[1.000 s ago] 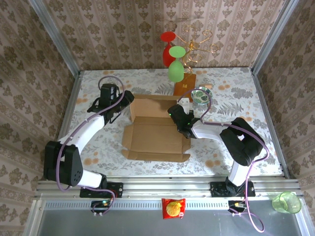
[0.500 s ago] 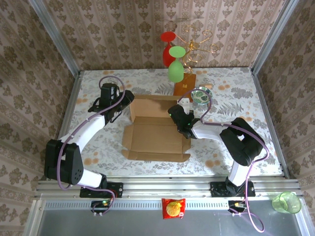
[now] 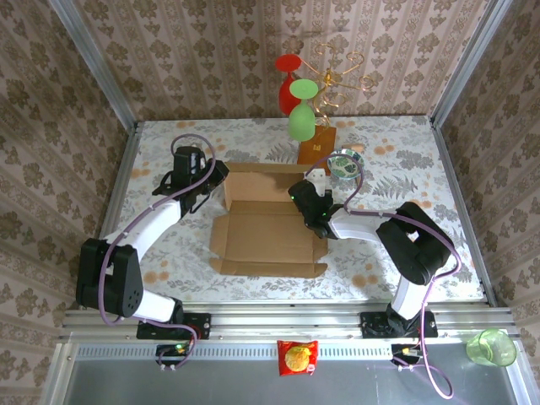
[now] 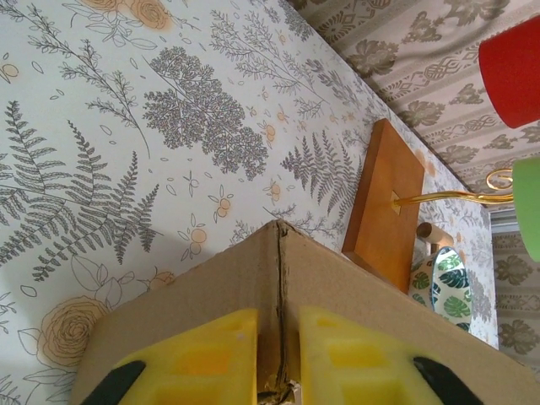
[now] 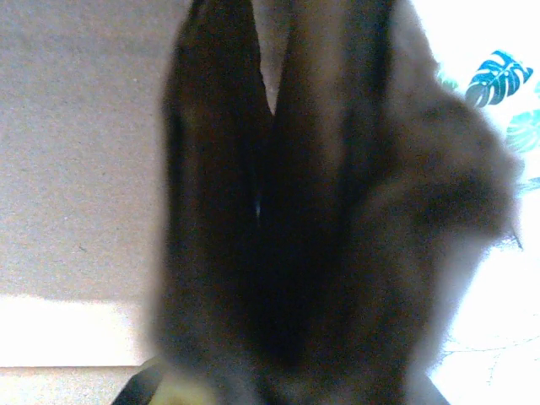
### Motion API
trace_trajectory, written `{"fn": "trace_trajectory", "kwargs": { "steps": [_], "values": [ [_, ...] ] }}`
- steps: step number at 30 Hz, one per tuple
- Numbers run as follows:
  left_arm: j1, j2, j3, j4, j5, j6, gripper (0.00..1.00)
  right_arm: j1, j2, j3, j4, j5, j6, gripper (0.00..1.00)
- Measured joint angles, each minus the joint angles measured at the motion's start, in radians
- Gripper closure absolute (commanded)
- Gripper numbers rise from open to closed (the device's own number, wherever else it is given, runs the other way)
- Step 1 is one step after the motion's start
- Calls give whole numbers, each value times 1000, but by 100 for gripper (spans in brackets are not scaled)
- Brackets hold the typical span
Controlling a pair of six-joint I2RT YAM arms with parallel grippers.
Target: Fold the paper box
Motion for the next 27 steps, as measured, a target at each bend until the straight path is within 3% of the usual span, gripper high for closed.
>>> {"fn": "trace_trajectory", "kwargs": {
  "steps": [6, 13, 18, 22, 27],
  "values": [
    [0, 0, -3, 14, 0, 1, 87, 0, 0, 0, 1, 0, 0, 100],
    [0, -30, -11, -11, -21, 8, 59, 0, -3, -2, -1, -3, 4, 100],
    [-12, -184, -29, -78, -105, 40, 51, 0, -23, 1, -62, -7, 56, 100],
    [-88, -387, -37, -138, -216, 60, 50, 0, -46, 24, -178, -16, 145, 100],
    [-276, -571, -124, -240, -343, 26, 51, -4, -53, 86, -340, -60, 270, 100]
  ]
}}
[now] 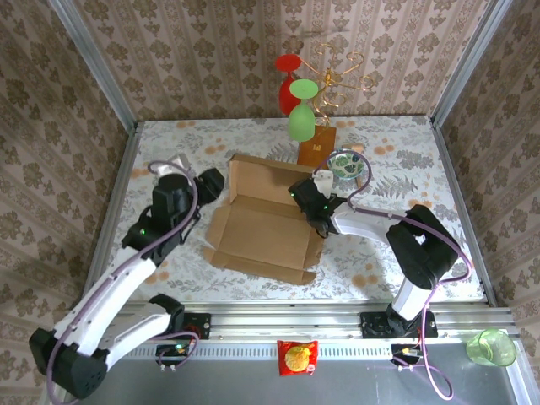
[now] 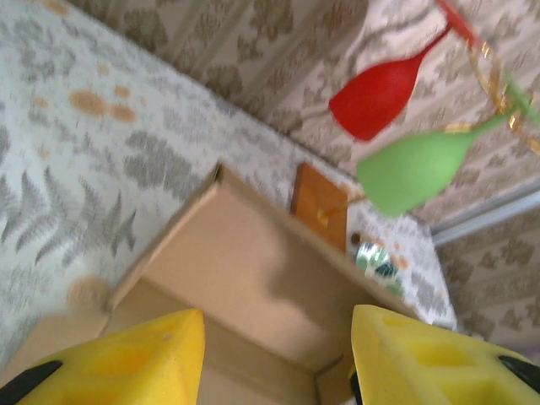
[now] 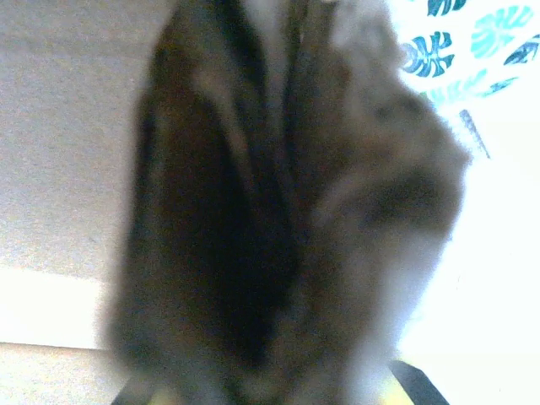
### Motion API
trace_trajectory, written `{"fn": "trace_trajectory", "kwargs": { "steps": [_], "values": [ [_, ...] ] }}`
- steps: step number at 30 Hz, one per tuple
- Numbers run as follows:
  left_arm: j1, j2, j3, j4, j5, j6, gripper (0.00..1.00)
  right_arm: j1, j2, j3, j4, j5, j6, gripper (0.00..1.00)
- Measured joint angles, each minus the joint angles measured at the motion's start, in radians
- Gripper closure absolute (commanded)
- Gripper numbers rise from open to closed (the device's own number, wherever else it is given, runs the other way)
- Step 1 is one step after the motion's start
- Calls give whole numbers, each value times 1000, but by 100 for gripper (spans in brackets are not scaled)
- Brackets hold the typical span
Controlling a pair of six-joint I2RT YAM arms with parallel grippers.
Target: Fold the paper box
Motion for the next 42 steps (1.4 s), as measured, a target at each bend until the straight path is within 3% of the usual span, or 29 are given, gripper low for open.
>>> {"fn": "trace_trajectory", "kwargs": {
  "steps": [6, 12, 17, 29, 34, 42],
  "values": [
    [-259, -56, -187, -193, -142, -179, 48, -2, -7, 50, -140, -62, 132, 100],
    [-398, -56, -323, -239, -206, -385, 43, -11, -16, 61, -195, -98, 210, 100],
    [-407, -52, -428, -157, -212, -462, 42, -35, -23, 67, -222, -134, 246, 100],
    [-404, 21, -486, 49, -219, -536, 44, -69, -31, 67, -232, -192, 274, 100],
    [-408, 18, -478, 21, -231, -564, 43, -76, -32, 67, -232, -208, 285, 100],
    [-457, -145, -392, -173, -326, -600, 41, -86, -33, 66, -224, -232, 288, 100]
  ]
}}
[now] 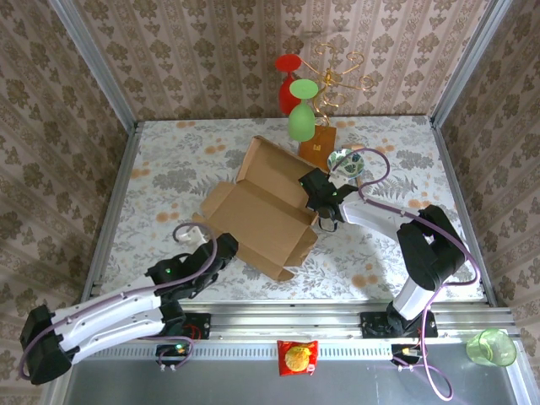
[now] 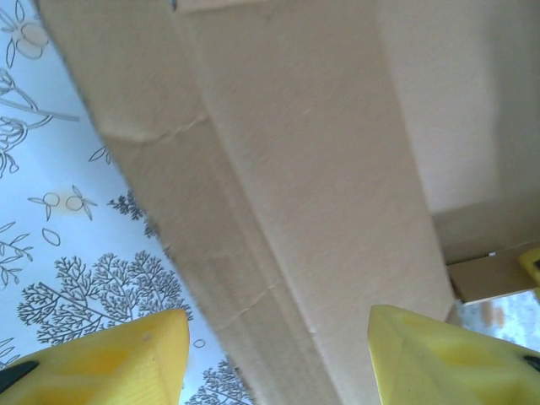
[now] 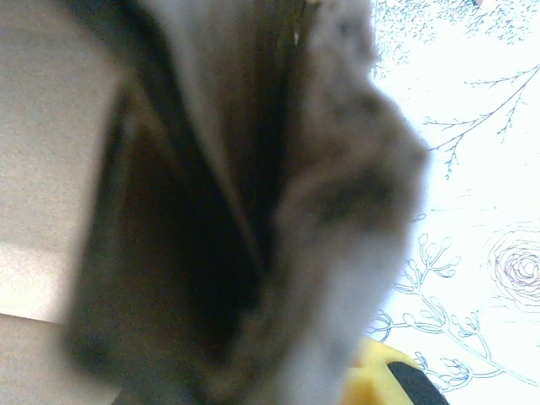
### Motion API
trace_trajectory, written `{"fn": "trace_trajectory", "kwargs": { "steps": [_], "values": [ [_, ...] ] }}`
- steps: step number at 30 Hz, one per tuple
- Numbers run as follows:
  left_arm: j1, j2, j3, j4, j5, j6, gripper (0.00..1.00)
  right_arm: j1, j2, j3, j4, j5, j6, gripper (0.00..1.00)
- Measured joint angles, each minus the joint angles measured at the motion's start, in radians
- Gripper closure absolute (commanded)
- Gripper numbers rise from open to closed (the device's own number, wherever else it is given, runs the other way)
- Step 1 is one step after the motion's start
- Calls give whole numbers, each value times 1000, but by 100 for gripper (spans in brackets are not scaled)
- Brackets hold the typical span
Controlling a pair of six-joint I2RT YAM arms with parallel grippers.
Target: Fold the paper box
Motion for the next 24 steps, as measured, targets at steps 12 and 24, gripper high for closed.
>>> {"fn": "trace_trajectory", "kwargs": {
  "steps": [12, 24],
  "values": [
    [98, 18, -93, 120, 72, 3, 41, -11, -7, -10, 15, -33, 2, 100],
    [159, 179, -99, 321, 117, 23, 86, -16, -16, -26, 39, -66, 19, 100]
  ]
}}
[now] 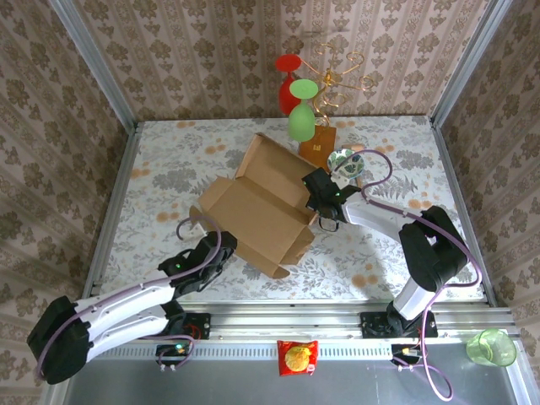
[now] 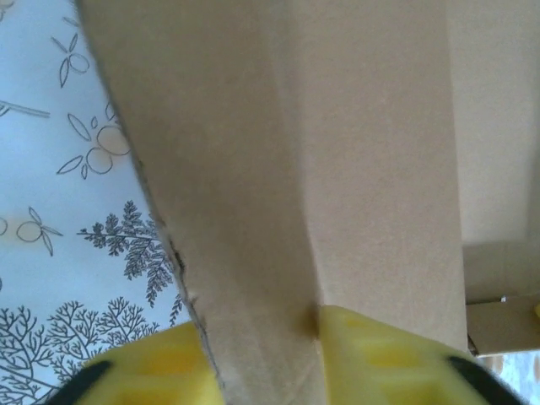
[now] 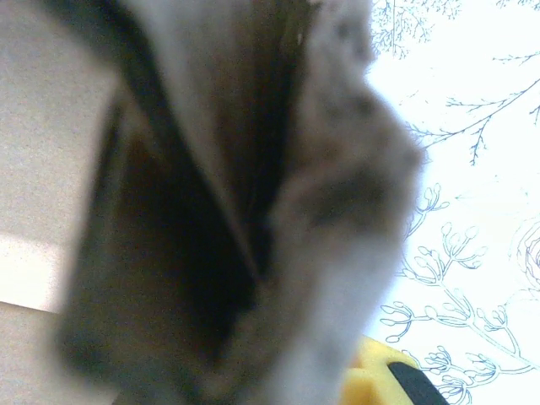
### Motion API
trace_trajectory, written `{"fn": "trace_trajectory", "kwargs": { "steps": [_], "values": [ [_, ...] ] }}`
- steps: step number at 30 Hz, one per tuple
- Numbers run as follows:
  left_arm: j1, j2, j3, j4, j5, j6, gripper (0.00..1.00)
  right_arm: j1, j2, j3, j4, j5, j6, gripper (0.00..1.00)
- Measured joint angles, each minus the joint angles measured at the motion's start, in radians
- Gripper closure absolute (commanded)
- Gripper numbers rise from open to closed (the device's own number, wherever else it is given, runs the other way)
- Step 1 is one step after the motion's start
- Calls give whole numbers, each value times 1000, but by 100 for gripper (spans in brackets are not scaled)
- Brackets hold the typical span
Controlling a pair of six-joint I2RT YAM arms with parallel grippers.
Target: Fold the paper box
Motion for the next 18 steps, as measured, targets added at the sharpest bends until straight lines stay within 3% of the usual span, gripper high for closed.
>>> {"fn": "trace_trajectory", "kwargs": {
  "steps": [1, 2, 5, 8, 13, 18],
  "values": [
    [2, 6, 6, -8, -2, 4, 99, 0, -3, -3, 2, -7, 3, 100],
    [3, 10, 17, -20, -6, 5, 100, 0, -6, -7, 6, -15, 4, 97],
    [9, 7, 64, -79, -31, 19, 100, 0, -23, -29, 17, -32, 9, 63],
    [18, -7, 119, -163, -47, 57, 100, 6, -61, -58, 39, -48, 12, 44],
    [86, -27, 227, -346, -67, 208, 100, 61, -187, -114, 51, -54, 4, 29],
    [161, -22, 366, -509, -112, 441, 100, 127, -372, -164, 53, -55, -24, 25]
  ]
}}
